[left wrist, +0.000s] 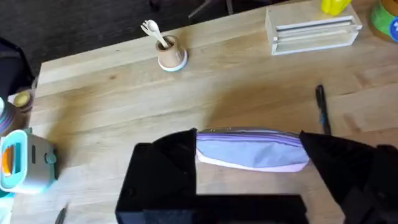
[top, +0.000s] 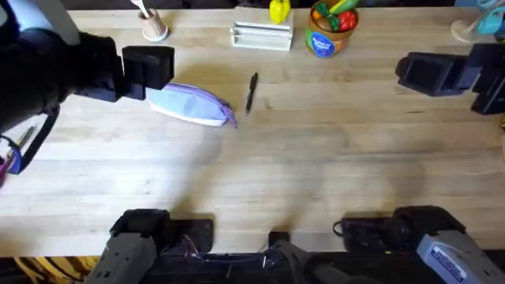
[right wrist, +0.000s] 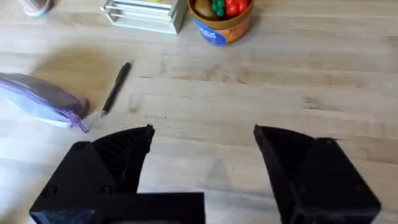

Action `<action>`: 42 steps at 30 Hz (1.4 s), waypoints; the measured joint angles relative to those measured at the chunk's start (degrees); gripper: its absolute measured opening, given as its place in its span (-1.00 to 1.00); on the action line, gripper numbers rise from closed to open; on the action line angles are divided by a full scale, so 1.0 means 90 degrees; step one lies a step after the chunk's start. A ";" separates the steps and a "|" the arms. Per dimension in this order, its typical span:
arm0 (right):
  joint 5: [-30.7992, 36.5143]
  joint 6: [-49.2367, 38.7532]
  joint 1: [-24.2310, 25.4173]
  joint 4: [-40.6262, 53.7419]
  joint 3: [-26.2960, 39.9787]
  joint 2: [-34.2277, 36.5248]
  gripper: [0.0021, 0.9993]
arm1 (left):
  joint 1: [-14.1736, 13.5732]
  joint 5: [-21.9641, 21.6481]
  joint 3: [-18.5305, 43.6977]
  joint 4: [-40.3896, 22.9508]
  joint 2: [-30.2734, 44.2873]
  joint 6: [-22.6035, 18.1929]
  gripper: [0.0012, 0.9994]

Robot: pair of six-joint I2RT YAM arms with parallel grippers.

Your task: Unzip the bag, pick up the pens from the table one at a time and place them inside, then zip the bag closed.

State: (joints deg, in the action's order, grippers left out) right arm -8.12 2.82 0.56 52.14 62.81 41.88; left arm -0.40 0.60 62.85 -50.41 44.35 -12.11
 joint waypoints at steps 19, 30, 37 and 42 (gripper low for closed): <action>-0.0872 -0.0638 0.0000 0.0036 0.0004 0.0524 0.99 | 0.0173 0.0122 0.0017 -0.0015 0.0632 -0.1327 0.98; -0.0794 -0.0985 0.0000 -0.0703 0.0004 0.1177 0.99 | 0.1080 0.1159 0.0021 0.0531 0.1455 -0.3932 0.99; -0.0794 -0.0985 0.0000 -0.0787 0.0004 0.1177 0.99 | 0.1213 0.1617 0.0022 0.0113 0.1497 -0.5028 0.98; -0.0792 -0.0985 0.0000 -0.0787 0.0004 0.1177 0.99 | 0.2245 0.2394 0.0024 -0.0047 0.2378 -0.6545 0.98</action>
State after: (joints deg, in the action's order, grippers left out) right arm -15.25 -6.04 0.56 45.06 62.85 52.47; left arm 19.80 22.15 63.07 -50.83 65.74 -71.02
